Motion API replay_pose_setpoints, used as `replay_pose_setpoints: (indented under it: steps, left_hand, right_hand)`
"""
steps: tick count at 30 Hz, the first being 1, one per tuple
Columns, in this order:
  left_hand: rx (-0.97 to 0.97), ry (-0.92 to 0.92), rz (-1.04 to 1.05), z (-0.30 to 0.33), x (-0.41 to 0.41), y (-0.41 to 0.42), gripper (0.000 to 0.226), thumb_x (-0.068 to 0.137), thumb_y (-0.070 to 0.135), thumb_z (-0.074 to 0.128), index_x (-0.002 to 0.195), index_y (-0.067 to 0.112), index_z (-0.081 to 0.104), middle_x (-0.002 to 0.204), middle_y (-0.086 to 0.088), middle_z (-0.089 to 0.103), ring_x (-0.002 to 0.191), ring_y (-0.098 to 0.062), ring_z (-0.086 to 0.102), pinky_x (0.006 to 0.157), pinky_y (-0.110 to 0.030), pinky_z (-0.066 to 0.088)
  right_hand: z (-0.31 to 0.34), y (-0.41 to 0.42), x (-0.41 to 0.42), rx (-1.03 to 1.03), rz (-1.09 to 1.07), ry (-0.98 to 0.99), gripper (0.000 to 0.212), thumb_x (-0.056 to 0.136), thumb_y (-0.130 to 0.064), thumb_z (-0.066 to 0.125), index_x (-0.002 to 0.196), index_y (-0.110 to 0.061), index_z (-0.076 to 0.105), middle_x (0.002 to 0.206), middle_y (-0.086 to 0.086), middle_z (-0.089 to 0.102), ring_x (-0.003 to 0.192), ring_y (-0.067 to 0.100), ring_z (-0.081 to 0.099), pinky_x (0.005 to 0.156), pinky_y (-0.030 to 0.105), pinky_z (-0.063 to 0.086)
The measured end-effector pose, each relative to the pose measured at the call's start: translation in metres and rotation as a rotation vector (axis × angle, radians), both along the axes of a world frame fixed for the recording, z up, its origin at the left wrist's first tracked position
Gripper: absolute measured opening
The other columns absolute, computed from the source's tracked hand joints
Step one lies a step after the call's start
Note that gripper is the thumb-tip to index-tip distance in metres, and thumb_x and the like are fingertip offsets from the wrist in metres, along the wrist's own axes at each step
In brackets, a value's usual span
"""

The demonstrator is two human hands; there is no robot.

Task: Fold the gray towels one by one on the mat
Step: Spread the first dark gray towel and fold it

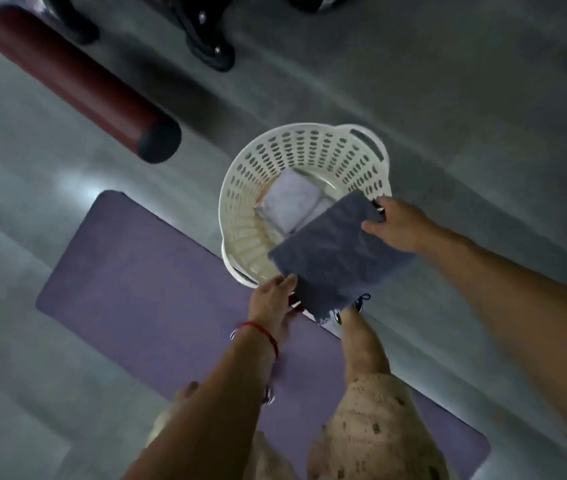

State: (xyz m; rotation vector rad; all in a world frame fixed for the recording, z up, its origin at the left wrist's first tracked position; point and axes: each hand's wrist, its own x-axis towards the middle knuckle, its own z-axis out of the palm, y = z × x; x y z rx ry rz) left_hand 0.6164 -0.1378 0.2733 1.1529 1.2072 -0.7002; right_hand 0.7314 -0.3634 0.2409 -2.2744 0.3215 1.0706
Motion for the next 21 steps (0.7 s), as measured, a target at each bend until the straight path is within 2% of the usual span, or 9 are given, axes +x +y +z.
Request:
replay_pose_setpoints:
  steps: [3, 5, 9, 13, 15, 16, 18, 20, 21]
  left_hand:
    - [0.014, 0.013, 0.025, -0.041, 0.017, -0.023, 0.012, 0.101, 0.006, 0.055, 0.097, 0.007, 0.066, 0.087, -0.007, 0.069, 0.068, -0.015, 0.069, 0.06, -0.024, 0.058]
    - [0.007, 0.026, 0.047, -0.08, 0.024, -0.031, 0.013, 0.101, 0.005, 0.054, 0.104, 0.004, 0.066, 0.092, -0.008, 0.071, 0.076, -0.018, 0.071, 0.063, -0.023, 0.06]
    - [0.026, 0.062, 0.117, -0.177, 0.037, -0.039, 0.017, 0.101, 0.005, 0.052, 0.113, 0.001, 0.065, 0.108, -0.014, 0.071, 0.094, -0.025, 0.07, 0.078, -0.03, 0.062]
    - [0.071, 0.081, 0.143, -0.274, 0.05, -0.041, 0.014, 0.098, 0.009, 0.056, 0.089, 0.012, 0.065, 0.096, -0.013, 0.068, 0.095, -0.032, 0.066, 0.089, -0.049, 0.056]
    - [0.158, 0.102, 0.057, -0.33, 0.05, -0.043, 0.008, 0.083, 0.026, 0.062, 0.081, 0.02, 0.066, 0.093, -0.012, 0.067, 0.099, -0.038, 0.069, 0.094, -0.058, 0.054]
    - [0.21, 0.111, 0.0, -0.36, 0.048, -0.042, 0.011, 0.077, 0.033, 0.06, 0.079, 0.023, 0.065, 0.092, -0.01, 0.067, 0.1, -0.039, 0.069, 0.093, -0.057, 0.055]
    - [0.268, 0.109, 0.001, -0.409, 0.045, -0.047, 0.016, 0.073, 0.034, 0.056, 0.079, 0.023, 0.065, 0.089, -0.008, 0.07, 0.093, -0.035, 0.069, 0.09, -0.052, 0.057]
    - [0.319, 0.116, -0.005, -0.422, 0.054, -0.053, 0.019, 0.078, 0.03, 0.056, 0.083, 0.016, 0.067, 0.092, -0.013, 0.071, 0.092, -0.033, 0.069, 0.087, -0.045, 0.058]
    - [0.334, 0.119, -0.014, -0.429, 0.058, -0.056, 0.021, 0.084, 0.026, 0.056, 0.092, 0.012, 0.069, 0.095, -0.015, 0.071, 0.093, -0.033, 0.067, 0.085, -0.041, 0.057]
  right_hand:
    - [-0.044, -0.011, 0.025, -0.052, 0.063, 0.02, 0.053, 0.094, -0.032, 0.066, 0.139, -0.011, 0.047, 0.138, 0.012, 0.056, 0.122, 0.031, 0.055, 0.09, 0.03, 0.041]
    - [-0.084, -0.01, 0.039, -0.079, 0.111, 0.003, 0.053, 0.096, -0.031, 0.064, 0.139, -0.008, 0.045, 0.14, 0.015, 0.054, 0.124, 0.033, 0.053, 0.093, 0.033, 0.042]
    - [-0.18, 0.003, 0.06, -0.102, 0.13, -0.031, 0.052, 0.095, -0.03, 0.064, 0.139, -0.008, 0.047, 0.139, 0.015, 0.054, 0.126, 0.035, 0.053, 0.102, 0.038, 0.044]
    - [-0.281, 0.023, 0.074, -0.159, 0.161, 0.002, 0.051, 0.096, -0.025, 0.061, 0.14, -0.005, 0.045, 0.138, 0.019, 0.053, 0.125, 0.037, 0.052, 0.104, 0.041, 0.043]
    - [-0.327, 0.029, 0.077, -0.207, 0.206, 0.019, 0.053, 0.096, -0.023, 0.06, 0.142, -0.002, 0.043, 0.141, 0.021, 0.049, 0.129, 0.037, 0.049, 0.107, 0.041, 0.04]
    - [-0.349, 0.03, 0.077, -0.218, 0.225, 0.026, 0.054, 0.097, -0.022, 0.06, 0.142, -0.001, 0.041, 0.143, 0.022, 0.048, 0.131, 0.037, 0.048, 0.107, 0.04, 0.039]
    - [-0.387, 0.033, 0.078, -0.246, 0.257, 0.044, 0.054, 0.098, -0.02, 0.059, 0.144, 0.001, 0.039, 0.143, 0.022, 0.047, 0.132, 0.037, 0.047, 0.107, 0.038, 0.038]
    - [-0.416, 0.034, 0.077, -0.282, 0.253, 0.059, 0.051, 0.099, -0.016, 0.057, 0.143, 0.002, 0.039, 0.139, 0.023, 0.05, 0.129, 0.039, 0.049, 0.103, 0.04, 0.041]
    - [-0.428, 0.034, 0.077, -0.29, 0.253, 0.057, 0.051, 0.098, -0.016, 0.057, 0.142, 0.001, 0.04, 0.138, 0.022, 0.05, 0.128, 0.04, 0.05, 0.103, 0.042, 0.042]
